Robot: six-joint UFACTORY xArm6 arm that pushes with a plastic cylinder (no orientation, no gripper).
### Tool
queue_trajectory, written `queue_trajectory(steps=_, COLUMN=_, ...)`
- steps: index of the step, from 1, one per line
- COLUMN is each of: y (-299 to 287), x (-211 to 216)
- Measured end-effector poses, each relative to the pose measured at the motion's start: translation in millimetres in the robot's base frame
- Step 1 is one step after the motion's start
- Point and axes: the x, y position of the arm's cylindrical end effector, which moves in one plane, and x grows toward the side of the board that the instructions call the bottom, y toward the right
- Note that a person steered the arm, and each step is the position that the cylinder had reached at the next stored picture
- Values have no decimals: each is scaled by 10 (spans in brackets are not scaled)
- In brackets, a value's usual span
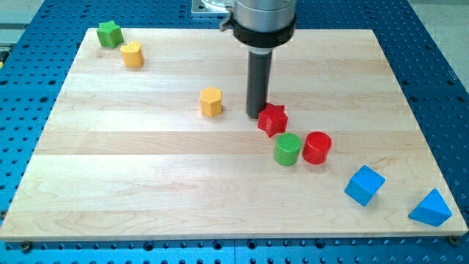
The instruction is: Slightly push the red star to the right
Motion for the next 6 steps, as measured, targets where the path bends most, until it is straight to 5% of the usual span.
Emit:
queue_trajectory(steps=2, y=271, x=392)
queue_trajectory(steps=3, y=-13, x=296)
queue_trajectory(steps=5, y=776, x=254)
queue_trajectory(steps=6, y=650, x=216)
